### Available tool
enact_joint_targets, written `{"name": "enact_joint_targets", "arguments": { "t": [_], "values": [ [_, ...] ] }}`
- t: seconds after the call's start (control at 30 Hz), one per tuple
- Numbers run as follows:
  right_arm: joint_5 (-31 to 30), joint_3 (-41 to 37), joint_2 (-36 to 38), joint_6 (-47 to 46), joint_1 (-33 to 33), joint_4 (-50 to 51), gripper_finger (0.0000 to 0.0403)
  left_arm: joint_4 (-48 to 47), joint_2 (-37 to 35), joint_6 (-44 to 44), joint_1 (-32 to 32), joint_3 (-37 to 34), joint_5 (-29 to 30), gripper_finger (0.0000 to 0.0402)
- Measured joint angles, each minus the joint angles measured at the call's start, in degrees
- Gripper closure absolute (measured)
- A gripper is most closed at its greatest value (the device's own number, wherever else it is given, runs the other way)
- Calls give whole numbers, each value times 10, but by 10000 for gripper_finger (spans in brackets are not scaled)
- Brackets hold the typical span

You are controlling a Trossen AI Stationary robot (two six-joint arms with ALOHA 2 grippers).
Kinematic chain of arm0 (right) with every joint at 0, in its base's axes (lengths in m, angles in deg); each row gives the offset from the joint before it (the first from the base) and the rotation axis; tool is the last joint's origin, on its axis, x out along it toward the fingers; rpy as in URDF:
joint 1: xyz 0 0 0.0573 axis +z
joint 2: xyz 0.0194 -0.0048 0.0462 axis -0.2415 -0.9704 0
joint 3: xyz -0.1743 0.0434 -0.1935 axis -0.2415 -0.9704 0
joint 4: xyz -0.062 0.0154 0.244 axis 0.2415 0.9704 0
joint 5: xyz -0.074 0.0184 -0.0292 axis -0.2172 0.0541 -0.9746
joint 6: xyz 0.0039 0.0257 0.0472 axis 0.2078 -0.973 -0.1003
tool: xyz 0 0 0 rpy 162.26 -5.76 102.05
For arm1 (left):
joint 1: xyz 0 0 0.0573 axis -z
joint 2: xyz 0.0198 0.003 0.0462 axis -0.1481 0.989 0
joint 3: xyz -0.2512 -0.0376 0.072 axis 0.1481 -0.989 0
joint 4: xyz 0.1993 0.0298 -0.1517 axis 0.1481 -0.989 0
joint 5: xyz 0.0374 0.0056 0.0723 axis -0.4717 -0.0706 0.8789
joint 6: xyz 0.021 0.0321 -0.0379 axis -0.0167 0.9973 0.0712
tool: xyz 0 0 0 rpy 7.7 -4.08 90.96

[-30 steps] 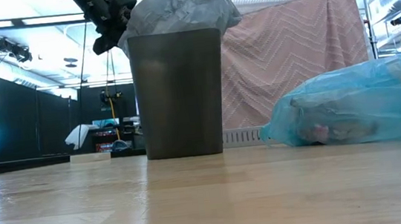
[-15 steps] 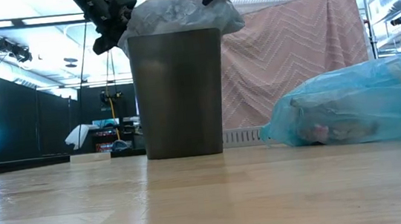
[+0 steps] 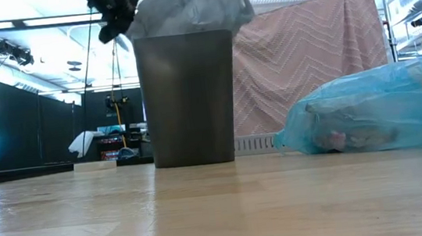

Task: Place trash/remove bag and relplace
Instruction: Insert the new gray trash bag into the bin

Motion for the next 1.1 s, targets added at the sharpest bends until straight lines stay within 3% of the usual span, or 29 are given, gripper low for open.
{"name": "enact_joint_targets", "arguments": {
  "t": [0.3, 0.43, 0.67, 0.73, 0.87, 0.97, 1.1],
  "values": [
    [-2, 6, -2, -93, 80, 1, 403, -55, -1, -7, 0, 71, -1, 398],
    [-55, -20, -5, -130, 117, 22, 403, -92, -2, -12, 6, 71, -2, 398],
    [-96, -75, -5, -199, 152, 49, 403, -108, -3, -12, 25, 36, -2, 398],
    [-132, -78, -5, -174, 160, 50, 403, -103, -3, -13, 28, 34, -2, 398],
    [-235, -78, -3, -33, 140, 20, 403, -18, -3, -10, 24, 38, -2, 398],
    [-213, -78, 0, -32, 100, -11, 403, 39, -3, 4, 17, 41, 4, 398],
    [-173, -78, -5, -19, 60, -52, 403, 61, -2, 20, 17, 40, 72, 398]
  ]
}}
